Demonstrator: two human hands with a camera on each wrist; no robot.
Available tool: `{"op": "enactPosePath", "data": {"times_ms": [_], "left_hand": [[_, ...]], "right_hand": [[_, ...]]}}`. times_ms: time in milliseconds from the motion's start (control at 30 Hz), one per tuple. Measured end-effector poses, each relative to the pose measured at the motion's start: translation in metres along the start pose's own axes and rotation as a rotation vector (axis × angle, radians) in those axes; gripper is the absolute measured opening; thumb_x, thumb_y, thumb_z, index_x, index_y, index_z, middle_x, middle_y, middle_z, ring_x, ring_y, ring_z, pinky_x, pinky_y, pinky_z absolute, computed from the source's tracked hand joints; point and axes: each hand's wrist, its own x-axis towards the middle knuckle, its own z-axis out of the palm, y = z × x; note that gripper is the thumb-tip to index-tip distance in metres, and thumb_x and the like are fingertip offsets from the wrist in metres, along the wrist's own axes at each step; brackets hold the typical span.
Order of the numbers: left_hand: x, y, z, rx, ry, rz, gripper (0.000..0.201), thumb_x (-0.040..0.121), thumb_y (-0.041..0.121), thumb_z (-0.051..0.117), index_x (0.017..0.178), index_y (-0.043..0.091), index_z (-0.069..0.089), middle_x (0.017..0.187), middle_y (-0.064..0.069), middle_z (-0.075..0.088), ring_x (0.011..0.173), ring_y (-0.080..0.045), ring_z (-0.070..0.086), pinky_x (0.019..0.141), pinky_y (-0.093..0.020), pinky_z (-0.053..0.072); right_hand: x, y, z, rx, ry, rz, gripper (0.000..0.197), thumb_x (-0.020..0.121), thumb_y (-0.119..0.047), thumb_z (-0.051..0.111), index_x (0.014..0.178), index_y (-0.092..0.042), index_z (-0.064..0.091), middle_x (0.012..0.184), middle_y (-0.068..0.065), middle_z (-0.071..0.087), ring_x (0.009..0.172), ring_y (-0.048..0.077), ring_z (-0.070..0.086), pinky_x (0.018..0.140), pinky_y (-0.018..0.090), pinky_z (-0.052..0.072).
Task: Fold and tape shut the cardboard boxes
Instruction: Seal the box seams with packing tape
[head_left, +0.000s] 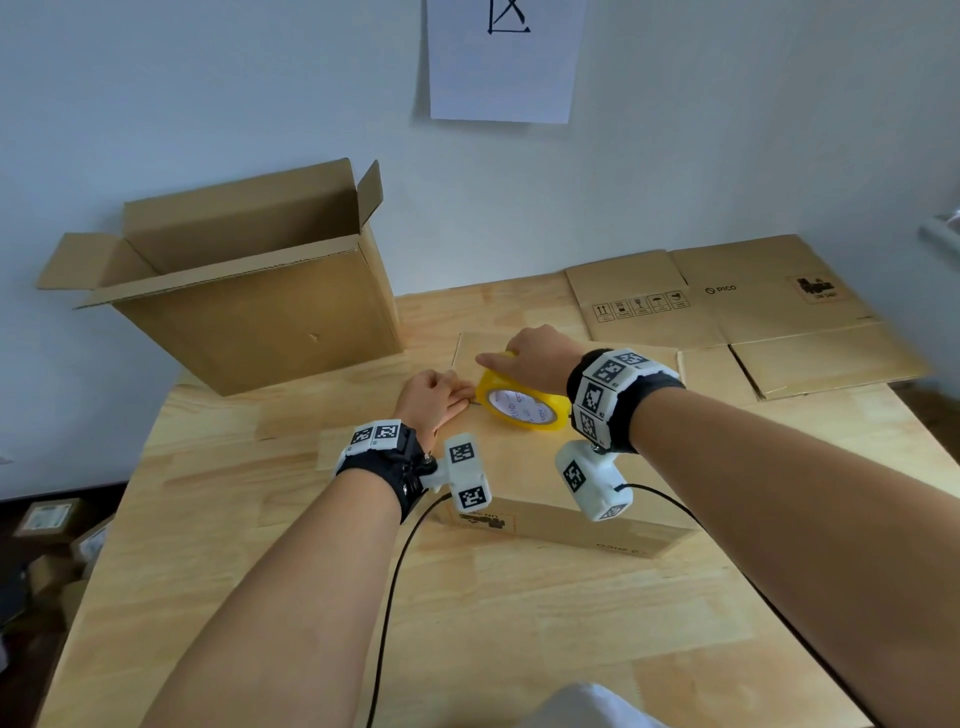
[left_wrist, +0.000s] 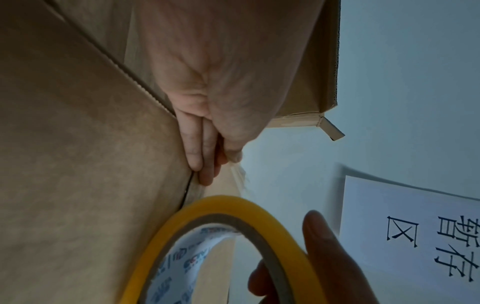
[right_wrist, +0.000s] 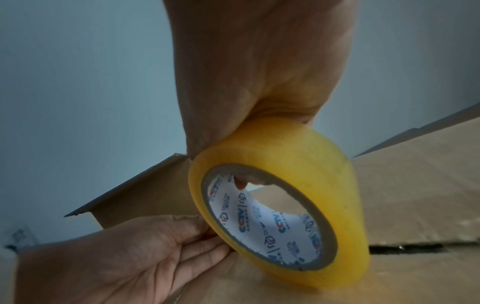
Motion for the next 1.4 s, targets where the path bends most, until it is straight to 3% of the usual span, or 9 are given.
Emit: {"op": "enactPosePath", "data": {"times_ms": [200, 400, 533, 667, 767, 933, 1167, 1300, 1400], "left_hand": [[0.000, -0.003, -0.001, 0.001, 0.013, 0.012, 0.020, 0.103, 0.013, 0.037, 0.085, 0.006, 0.044, 0.089, -0.014, 0.063, 0.083, -0.017, 0.065, 0.091, -0.029, 0.049], [0.001, -0.004, -0.004, -0.032, -0.016, 0.019, 0.022, 0.102, 0.012, 0.039, 0.081, 0.008, 0.043, 0.090, -0.016, 0.064, 0.086, -0.018, 0.066, 0.093, -0.030, 0.048], [-0.001, -0.002, -0.004, -0.070, -0.002, 0.010, 0.022, 0.102, 0.012, 0.038, 0.081, 0.007, 0.044, 0.091, -0.014, 0.063, 0.087, -0.016, 0.065, 0.085, -0.025, 0.050], [-0.001, -0.004, -0.006, -0.049, 0.000, 0.015, 0.020, 0.102, 0.016, 0.042, 0.086, 0.006, 0.047, 0.092, -0.013, 0.065, 0.087, -0.016, 0.067, 0.087, -0.025, 0.052], [0.000, 0.000, -0.016, -0.035, 0.012, 0.001, 0.019, 0.101, 0.016, 0.045, 0.089, 0.004, 0.052, 0.091, -0.011, 0.063, 0.083, -0.017, 0.067, 0.076, -0.022, 0.055], [0.000, 0.011, -0.042, 0.363, 0.071, 0.094, 0.025, 0.100, 0.020, 0.048, 0.080, 0.007, 0.056, 0.060, 0.003, 0.065, 0.073, -0.022, 0.061, 0.073, -0.031, 0.051], [0.001, 0.005, -0.050, 0.633, 0.175, 0.188, 0.028, 0.096, 0.024, 0.048, 0.072, 0.012, 0.055, 0.063, -0.002, 0.061, 0.062, -0.017, 0.057, 0.075, -0.036, 0.049], [0.006, 0.001, -0.057, 0.569, 0.132, 0.132, 0.026, 0.097, 0.023, 0.050, 0.074, 0.011, 0.055, 0.065, -0.002, 0.059, 0.062, -0.016, 0.056, 0.070, -0.031, 0.049], [0.008, 0.005, -0.064, 0.323, -0.006, 0.026, 0.024, 0.098, 0.021, 0.050, 0.078, 0.010, 0.054, 0.071, -0.002, 0.056, 0.065, -0.014, 0.055, 0.066, -0.023, 0.048]], "right_hand": [[0.003, -0.003, -0.001, -0.068, -0.018, 0.019, 0.057, 0.092, -0.058, 0.042, 0.077, -0.005, 0.056, 0.068, 0.004, 0.051, 0.068, 0.022, 0.053, 0.051, 0.025, 0.036], [0.003, 0.003, -0.002, -0.097, -0.053, 0.057, 0.055, 0.093, -0.056, 0.041, 0.072, -0.007, 0.050, 0.066, 0.002, 0.048, 0.072, 0.023, 0.053, 0.061, 0.028, 0.041], [0.000, 0.010, 0.004, -0.001, -0.011, 0.023, 0.056, 0.094, -0.056, 0.038, 0.058, -0.012, 0.043, 0.060, 0.002, 0.046, 0.059, 0.018, 0.047, 0.051, 0.027, 0.032], [-0.007, 0.013, 0.008, 0.066, 0.016, 0.037, 0.049, 0.094, -0.049, 0.043, 0.068, -0.008, 0.052, 0.062, 0.002, 0.049, 0.067, 0.020, 0.050, 0.049, 0.025, 0.031], [-0.005, 0.002, 0.008, 0.033, -0.010, 0.058, 0.045, 0.092, -0.045, 0.045, 0.081, -0.005, 0.061, 0.069, 0.004, 0.054, 0.069, 0.021, 0.049, 0.049, 0.023, 0.032], [0.002, -0.023, 0.010, -0.151, -0.082, 0.045, 0.042, 0.092, -0.040, 0.044, 0.061, -0.011, 0.042, 0.061, 0.000, 0.042, 0.053, 0.014, 0.039, 0.048, 0.022, 0.029], [0.011, -0.029, 0.005, -0.191, -0.134, 0.047, 0.038, 0.092, -0.040, 0.044, 0.064, -0.014, 0.042, 0.066, 0.000, 0.046, 0.056, 0.014, 0.043, 0.051, 0.023, 0.033], [0.016, -0.033, 0.007, -0.209, -0.145, 0.049, 0.038, 0.092, -0.039, 0.044, 0.064, -0.014, 0.043, 0.066, 0.000, 0.047, 0.056, 0.014, 0.043, 0.051, 0.023, 0.033], [0.022, -0.032, 0.006, -0.197, -0.165, 0.068, 0.038, 0.092, -0.042, 0.043, 0.071, -0.010, 0.048, 0.069, 0.000, 0.049, 0.065, 0.018, 0.049, 0.059, 0.026, 0.039]]}}
